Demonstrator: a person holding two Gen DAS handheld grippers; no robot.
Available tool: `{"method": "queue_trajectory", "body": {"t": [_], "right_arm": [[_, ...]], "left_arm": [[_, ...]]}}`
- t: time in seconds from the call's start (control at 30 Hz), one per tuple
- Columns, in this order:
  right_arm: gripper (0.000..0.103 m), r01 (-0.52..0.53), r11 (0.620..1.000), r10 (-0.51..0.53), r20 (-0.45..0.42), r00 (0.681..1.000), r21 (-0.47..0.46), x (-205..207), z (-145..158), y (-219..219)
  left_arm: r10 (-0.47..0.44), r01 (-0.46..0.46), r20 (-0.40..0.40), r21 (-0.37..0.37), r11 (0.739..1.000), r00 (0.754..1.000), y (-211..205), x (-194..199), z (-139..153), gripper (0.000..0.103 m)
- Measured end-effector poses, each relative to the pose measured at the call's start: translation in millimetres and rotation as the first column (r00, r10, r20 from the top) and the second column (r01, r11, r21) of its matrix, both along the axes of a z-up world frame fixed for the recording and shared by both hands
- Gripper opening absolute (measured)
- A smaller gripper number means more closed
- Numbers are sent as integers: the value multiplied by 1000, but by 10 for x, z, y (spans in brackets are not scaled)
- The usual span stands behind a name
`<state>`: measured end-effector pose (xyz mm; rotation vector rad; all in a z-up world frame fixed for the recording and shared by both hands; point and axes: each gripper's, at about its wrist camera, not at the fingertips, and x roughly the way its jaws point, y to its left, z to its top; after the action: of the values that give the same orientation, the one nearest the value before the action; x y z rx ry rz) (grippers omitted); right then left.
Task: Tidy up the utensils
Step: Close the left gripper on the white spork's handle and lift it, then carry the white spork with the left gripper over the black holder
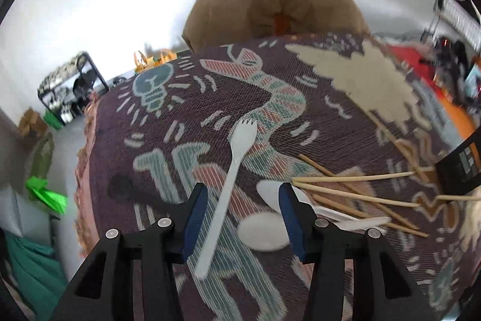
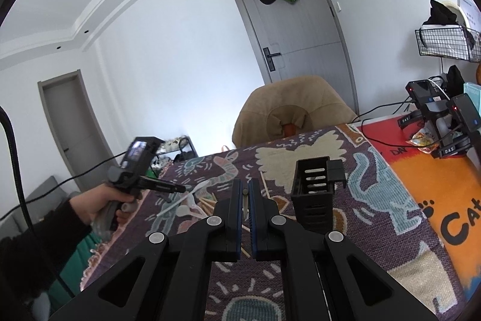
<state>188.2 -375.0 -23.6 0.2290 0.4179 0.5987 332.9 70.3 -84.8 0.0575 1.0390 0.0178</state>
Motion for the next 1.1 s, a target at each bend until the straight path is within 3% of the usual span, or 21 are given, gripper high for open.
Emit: {"method": "queue_trajectory", "body": {"t": [0.13,0.47,0.5,0.53,0.57,0.73,1.1], "right_arm": [[6,-4,1000,4,-14,1000,-2,71,-34,9],[6,2,1000,-2,-22,1000,0,105,-40,0],[6,4,1000,-4,-22,1000,0,96,-39,-8],[6,7,1000,-7,-23,1000,2,78,-40,-24],[6,8,1000,-8,-24,1000,4,71,-38,-37],[6,13,1000,-13,-20,1000,18,16,-20,-96],[6,25,999,-26,36,999,32,-156,155,-114]], "left_arm": [[-20,26,-89,59,998,996,6,239,-181,28],[-91,127,-242,140,982,966,-34,541,-444,26],[-98,133,-244,135,982,965,-31,545,-442,23],[-106,139,-253,115,984,962,-24,546,-443,12],[-114,144,-262,97,985,958,-25,542,-442,9],[-120,150,-240,110,983,963,-67,434,-372,9],[-97,100,-42,62,993,994,-134,20,232,9]]}}
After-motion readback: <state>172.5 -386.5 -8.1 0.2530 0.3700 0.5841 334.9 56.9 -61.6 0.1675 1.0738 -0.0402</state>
